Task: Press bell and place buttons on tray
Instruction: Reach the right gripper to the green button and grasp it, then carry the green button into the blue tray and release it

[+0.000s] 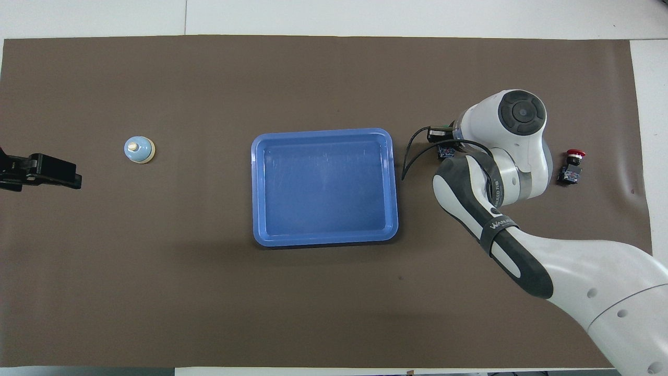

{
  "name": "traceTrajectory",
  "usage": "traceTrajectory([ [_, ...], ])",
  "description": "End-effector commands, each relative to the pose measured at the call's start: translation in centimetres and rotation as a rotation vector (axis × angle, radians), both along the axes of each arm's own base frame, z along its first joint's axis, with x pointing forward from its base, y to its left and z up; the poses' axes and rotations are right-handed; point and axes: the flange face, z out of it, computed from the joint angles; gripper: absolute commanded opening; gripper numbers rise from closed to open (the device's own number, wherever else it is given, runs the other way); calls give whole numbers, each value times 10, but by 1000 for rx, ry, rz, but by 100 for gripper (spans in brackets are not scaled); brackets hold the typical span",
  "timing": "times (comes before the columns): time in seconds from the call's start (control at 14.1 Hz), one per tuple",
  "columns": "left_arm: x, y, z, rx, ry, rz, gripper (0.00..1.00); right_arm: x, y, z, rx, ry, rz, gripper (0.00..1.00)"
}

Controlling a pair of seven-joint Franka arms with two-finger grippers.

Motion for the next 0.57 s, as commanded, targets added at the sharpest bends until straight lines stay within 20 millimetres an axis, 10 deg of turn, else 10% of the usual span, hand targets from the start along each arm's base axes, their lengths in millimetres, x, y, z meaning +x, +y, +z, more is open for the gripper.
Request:
traceTrajectory([
  [0.0,-1,1,6,-10,1,10,100,18,16,47,-2,38,-20,0],
  [0.5,-1,1,6,-10,1,10,100,-26,160,89,47,120,-150,0],
])
